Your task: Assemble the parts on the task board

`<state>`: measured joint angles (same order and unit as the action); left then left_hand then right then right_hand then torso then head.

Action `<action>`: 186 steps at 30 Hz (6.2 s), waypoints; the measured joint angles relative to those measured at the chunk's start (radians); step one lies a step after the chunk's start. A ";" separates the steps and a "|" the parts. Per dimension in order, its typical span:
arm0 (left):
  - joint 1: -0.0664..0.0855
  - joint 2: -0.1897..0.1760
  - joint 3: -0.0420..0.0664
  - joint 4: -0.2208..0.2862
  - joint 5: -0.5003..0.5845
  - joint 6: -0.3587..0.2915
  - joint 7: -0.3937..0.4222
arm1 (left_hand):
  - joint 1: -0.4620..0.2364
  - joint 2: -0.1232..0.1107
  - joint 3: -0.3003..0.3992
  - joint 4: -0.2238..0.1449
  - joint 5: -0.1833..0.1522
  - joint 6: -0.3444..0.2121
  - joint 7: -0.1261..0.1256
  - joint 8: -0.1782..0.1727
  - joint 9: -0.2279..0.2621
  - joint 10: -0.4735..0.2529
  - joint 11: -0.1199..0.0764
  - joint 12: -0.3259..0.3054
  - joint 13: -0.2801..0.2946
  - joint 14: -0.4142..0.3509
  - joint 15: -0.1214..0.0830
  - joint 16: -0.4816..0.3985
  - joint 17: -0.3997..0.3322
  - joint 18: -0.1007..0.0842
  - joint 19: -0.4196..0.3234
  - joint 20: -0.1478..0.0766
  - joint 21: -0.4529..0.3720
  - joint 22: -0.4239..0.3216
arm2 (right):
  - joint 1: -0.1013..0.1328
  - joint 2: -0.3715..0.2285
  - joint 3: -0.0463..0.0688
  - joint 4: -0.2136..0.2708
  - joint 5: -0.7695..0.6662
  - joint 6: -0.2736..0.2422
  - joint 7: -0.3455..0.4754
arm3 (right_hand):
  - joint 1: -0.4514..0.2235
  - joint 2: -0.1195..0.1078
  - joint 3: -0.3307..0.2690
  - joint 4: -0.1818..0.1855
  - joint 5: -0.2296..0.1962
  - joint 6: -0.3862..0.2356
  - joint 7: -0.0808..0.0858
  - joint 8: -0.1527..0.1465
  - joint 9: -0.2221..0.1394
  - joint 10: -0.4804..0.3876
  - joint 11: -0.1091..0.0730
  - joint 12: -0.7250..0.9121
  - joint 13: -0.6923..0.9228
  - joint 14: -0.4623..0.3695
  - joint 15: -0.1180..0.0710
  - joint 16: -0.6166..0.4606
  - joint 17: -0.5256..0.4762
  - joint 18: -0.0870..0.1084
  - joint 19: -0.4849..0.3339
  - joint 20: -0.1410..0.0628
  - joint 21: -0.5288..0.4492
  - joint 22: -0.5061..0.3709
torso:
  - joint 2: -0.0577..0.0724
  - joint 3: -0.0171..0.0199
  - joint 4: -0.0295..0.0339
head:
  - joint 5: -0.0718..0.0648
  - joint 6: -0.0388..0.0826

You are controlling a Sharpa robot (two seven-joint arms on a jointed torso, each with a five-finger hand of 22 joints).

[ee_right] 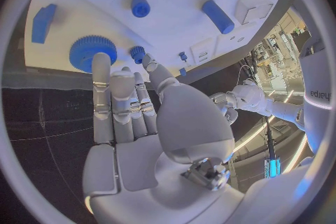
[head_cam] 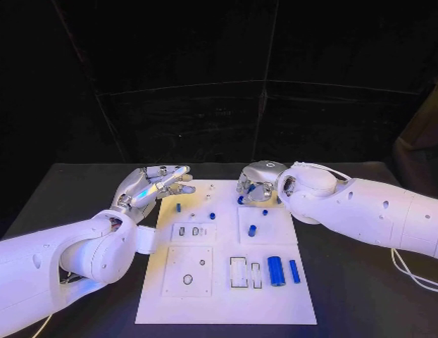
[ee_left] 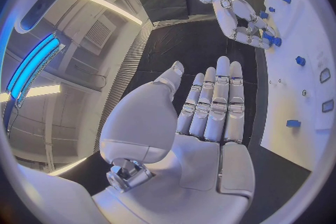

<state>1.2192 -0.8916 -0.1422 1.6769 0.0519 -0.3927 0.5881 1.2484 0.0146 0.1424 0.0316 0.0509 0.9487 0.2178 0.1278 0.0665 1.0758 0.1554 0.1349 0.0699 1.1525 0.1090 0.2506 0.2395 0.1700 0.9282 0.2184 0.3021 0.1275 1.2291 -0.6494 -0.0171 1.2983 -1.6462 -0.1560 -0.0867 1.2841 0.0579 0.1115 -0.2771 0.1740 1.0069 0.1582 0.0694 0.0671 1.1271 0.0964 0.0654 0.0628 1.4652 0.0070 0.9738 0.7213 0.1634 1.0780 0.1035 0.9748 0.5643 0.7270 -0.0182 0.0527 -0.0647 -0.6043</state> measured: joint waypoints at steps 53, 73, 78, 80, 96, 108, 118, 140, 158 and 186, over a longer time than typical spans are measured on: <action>0.002 -0.009 0.000 -0.009 0.004 0.028 -0.029 | -0.006 0.006 0.003 -0.003 -0.001 -0.007 0.007 -0.012 0.000 -0.007 0.007 -0.013 -0.002 0.000 0.000 -0.011 0.005 0.000 0.000 0.000 -0.004 -0.005 | 0.001 0.131 0.000 -0.094 0.081 -0.214 0.011 | -0.024 0.005 0.286 0.053 -0.090 0.077 -0.002 0.000 0.002 0.090 -0.014 0.002 0.001 0.000 0.000 0.251 0.240 -0.016 0.086 -0.003 0.244 0.296 | 0.023 -0.0067 0.0075 | 0.009 0.009; 0.007 -0.011 0.000 -0.005 0.004 0.036 -0.033 | -0.006 0.006 0.003 -0.003 -0.001 -0.007 0.007 -0.012 0.000 -0.007 0.007 -0.015 -0.001 -0.003 0.004 -0.016 0.006 0.000 0.000 0.000 -0.004 -0.006 | 0.012 0.228 0.000 -0.181 0.052 -0.150 -0.068 | -0.037 -0.008 0.297 0.064 -0.099 0.075 -0.001 -0.009 0.001 0.086 -0.010 0.003 0.002 0.000 0.000 0.260 0.248 -0.016 0.086 -0.003 0.247 0.300 | 0.031 -0.0113 0.0120 | 0.015 0.004; 0.007 -0.010 0.000 -0.006 0.004 0.038 -0.034 | -0.006 0.006 0.003 -0.003 -0.001 -0.007 0.007 -0.012 0.000 -0.008 0.008 -0.015 -0.001 -0.003 0.004 -0.016 0.006 0.000 -0.001 0.001 -0.004 -0.006 | 0.014 0.236 0.001 -0.187 0.036 -0.137 -0.083 | -0.037 -0.008 0.297 0.064 -0.099 0.074 -0.001 -0.007 0.001 0.086 -0.011 0.003 0.002 0.000 0.000 0.260 0.249 -0.016 0.086 -0.003 0.247 0.301 | 0.032 -0.0119 0.0120 | 0.017 0.002; 0.007 -0.010 0.000 -0.007 0.004 0.038 -0.035 | -0.006 0.006 0.003 -0.003 -0.001 -0.007 0.007 -0.012 0.000 -0.011 0.011 -0.015 -0.001 -0.003 0.004 -0.016 0.005 0.000 -0.003 0.003 -0.004 -0.006 | 0.014 0.242 0.001 -0.190 0.028 -0.134 -0.089 | -0.034 -0.011 0.297 0.064 -0.099 0.074 -0.001 -0.006 0.001 0.086 -0.011 0.003 0.002 0.000 0.000 0.260 0.249 -0.016 0.086 -0.003 0.247 0.301 | 0.032 -0.0121 0.0120 | 0.017 0.001; 0.007 -0.008 0.000 -0.010 0.004 0.041 -0.039 | -0.006 0.006 0.006 -0.006 -0.001 -0.007 0.007 -0.012 0.000 -0.011 0.011 -0.015 -0.001 -0.003 0.004 -0.016 0.005 0.000 -0.003 0.003 -0.004 -0.006 | 0.011 0.265 0.000 -0.205 -0.009 -0.130 -0.129 | -0.038 -0.031 0.312 0.080 -0.104 0.068 0.001 -0.003 0.001 0.067 -0.003 0.002 0.002 0.000 0.000 0.266 0.247 -0.016 0.082 0.000 0.247 0.300 | 0.034 -0.0128 0.0104 | 0.016 0.005; 0.008 -0.007 0.000 -0.012 0.005 0.044 -0.044 | -0.006 0.006 0.006 -0.005 -0.001 -0.007 0.007 -0.012 0.000 -0.011 0.011 -0.015 -0.001 -0.003 0.004 -0.019 0.006 0.000 -0.003 0.003 -0.004 -0.007 | 0.012 0.261 0.000 -0.201 -0.018 -0.141 -0.136 | -0.043 -0.141 0.241 0.144 -0.113 -0.135 0.036 -0.006 -0.002 -0.158 0.039 0.008 0.001 -0.018 0.043 0.191 0.105 -0.016 -0.035 0.037 0.156 0.138 | 0.035 -0.0129 0.0085 | 0.017 0.005; 0.008 -0.014 0.000 -0.010 0.005 0.046 -0.048 | -0.006 0.006 0.006 -0.006 -0.001 -0.007 0.007 -0.012 0.000 -0.011 0.011 -0.015 -0.001 -0.003 0.004 -0.019 0.006 0.000 -0.003 0.003 -0.004 -0.008 | 0.012 0.116 0.000 -0.059 -0.003 -0.189 -0.132 | -0.016 -0.131 0.200 0.187 -0.083 -0.092 0.028 0.009 0.007 -0.063 0.022 0.090 0.015 -0.003 0.028 0.235 0.168 -0.016 0.035 0.030 0.206 0.225 | 0.036 -0.0123 0.0050 | 0.014 0.012; 0.008 -0.016 -0.001 -0.010 0.005 0.055 -0.054 | -0.001 0.010 0.006 -0.011 -0.001 -0.007 0.007 -0.015 0.000 -0.011 0.011 -0.015 -0.002 -0.003 0.004 -0.023 0.007 -0.001 -0.003 0.003 -0.008 -0.009 | 0.013 -0.123 0.016 0.090 0.239 -0.106 -0.206 | 0.016 -0.152 -0.159 0.470 0.088 -0.115 -0.001 0.020 0.003 0.071 -0.029 0.613 0.507 0.000 -0.025 0.444 0.508 -0.055 0.195 -0.008 0.375 0.508 | 0.034 -0.0067 -0.0128 | 0.010 0.021; 0.007 -0.014 -0.002 -0.013 0.005 0.062 -0.057 | -0.001 0.010 0.006 -0.011 -0.001 -0.007 0.007 -0.015 0.000 -0.011 0.011 -0.015 -0.002 -0.003 0.004 -0.023 0.008 0.000 -0.003 0.003 -0.008 -0.009 | 0.013 -0.067 0.017 0.042 0.208 -0.042 -0.240 | 0.101 -0.110 -0.194 0.466 0.099 -0.118 -0.004 0.047 0.006 0.131 -0.037 0.882 0.811 0.000 -0.025 0.489 0.587 -0.055 0.211 -0.004 0.398 0.551 | 0.035 -0.0086 -0.0115 | 0.010 0.013; 0.007 -0.014 -0.002 -0.018 0.005 0.068 -0.063 | -0.001 0.010 0.010 -0.015 -0.001 -0.007 0.007 -0.015 0.000 -0.011 0.011 -0.015 -0.002 -0.003 0.004 -0.023 0.008 0.000 -0.003 0.003 -0.008 -0.010 | 0.015 -0.045 0.019 0.049 0.087 -0.034 -0.274 | 0.223 -0.059 -0.107 0.375 -0.091 0.008 -0.022 0.121 0.011 0.231 -0.055 1.163 1.135 0.000 -0.040 0.536 0.587 -0.071 0.257 -0.025 0.433 0.630 | 0.036 -0.0087 -0.0125 | 0.009 0.006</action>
<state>1.2265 -0.9051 -0.1444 1.6588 0.0565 -0.3244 0.5251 1.2472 0.0251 0.1522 0.0164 0.0503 0.9415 0.2248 0.1125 0.0669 1.0648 0.1663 0.1199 0.0683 1.1491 0.1126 0.2274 0.2473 0.1695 0.9249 0.2218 0.2944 0.1179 1.2442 -0.6941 0.0019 1.3472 -1.5594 -0.1899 -0.3610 1.5069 -0.0007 0.0040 0.0984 0.0834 1.0144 0.1367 0.1905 0.0784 1.3582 0.0409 1.2280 1.1975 1.4649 -0.0332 1.5101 1.3079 0.0926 1.3351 0.0782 1.4077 1.1946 0.7628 -0.0269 0.0403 -0.0556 -0.5987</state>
